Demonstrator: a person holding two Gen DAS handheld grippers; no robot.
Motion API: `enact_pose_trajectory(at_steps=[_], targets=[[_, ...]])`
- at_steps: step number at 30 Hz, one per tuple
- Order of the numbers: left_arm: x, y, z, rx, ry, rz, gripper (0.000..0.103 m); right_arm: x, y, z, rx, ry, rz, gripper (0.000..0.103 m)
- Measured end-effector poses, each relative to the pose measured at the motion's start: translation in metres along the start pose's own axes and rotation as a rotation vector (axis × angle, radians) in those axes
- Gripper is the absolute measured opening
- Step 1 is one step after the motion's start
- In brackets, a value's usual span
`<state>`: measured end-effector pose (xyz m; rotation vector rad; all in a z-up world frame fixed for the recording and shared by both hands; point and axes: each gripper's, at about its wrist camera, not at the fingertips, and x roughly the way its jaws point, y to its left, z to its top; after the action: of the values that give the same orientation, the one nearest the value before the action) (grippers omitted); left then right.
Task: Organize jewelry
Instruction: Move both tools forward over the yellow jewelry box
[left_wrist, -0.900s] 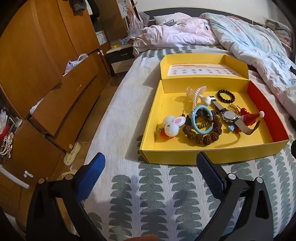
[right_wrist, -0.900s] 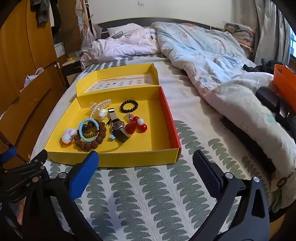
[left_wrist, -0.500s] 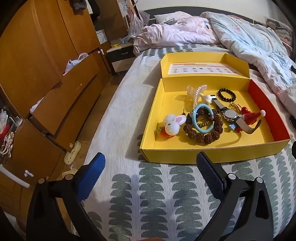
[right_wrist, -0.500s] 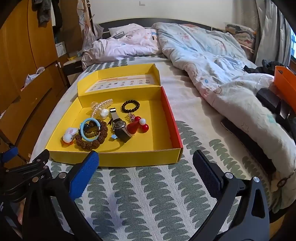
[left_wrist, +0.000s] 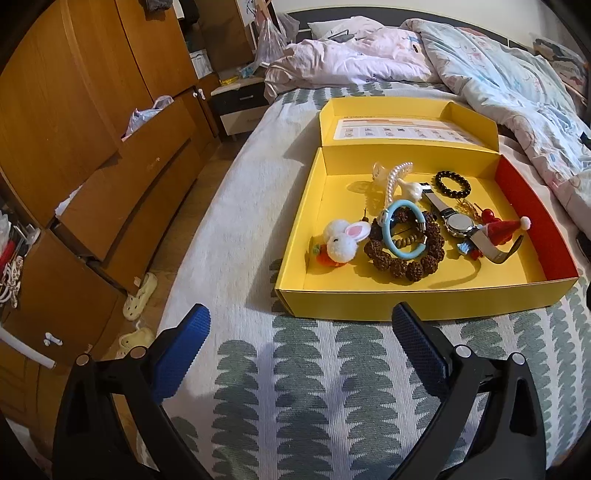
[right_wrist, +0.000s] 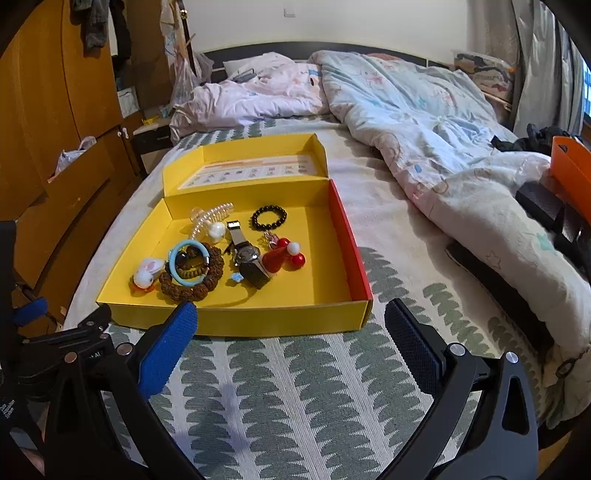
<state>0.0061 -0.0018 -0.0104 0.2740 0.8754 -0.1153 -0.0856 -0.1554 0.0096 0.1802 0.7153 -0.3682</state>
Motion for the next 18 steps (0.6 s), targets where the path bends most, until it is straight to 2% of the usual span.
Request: enact_pose_trajectory(at_steps=[5, 12, 18], targets=[[0.003, 0.000, 0.001, -0.001, 0.018, -0.013, 0.097, 0.000, 0.004, 0.004, -0.042, -0.034, 0.011, 0.100], [0.006, 0.000, 0.002, 0.008, 0.041, -0.025, 0.097, 0.027, 0.010, 0.014, -0.111, 0.037, 0.010, 0.100], [0.008, 0.002, 0.006, 0.001, 0.042, -0.024, 0.097, 0.039, 0.020, 0.044, -0.146, 0.056, 0.110, 0.100]])
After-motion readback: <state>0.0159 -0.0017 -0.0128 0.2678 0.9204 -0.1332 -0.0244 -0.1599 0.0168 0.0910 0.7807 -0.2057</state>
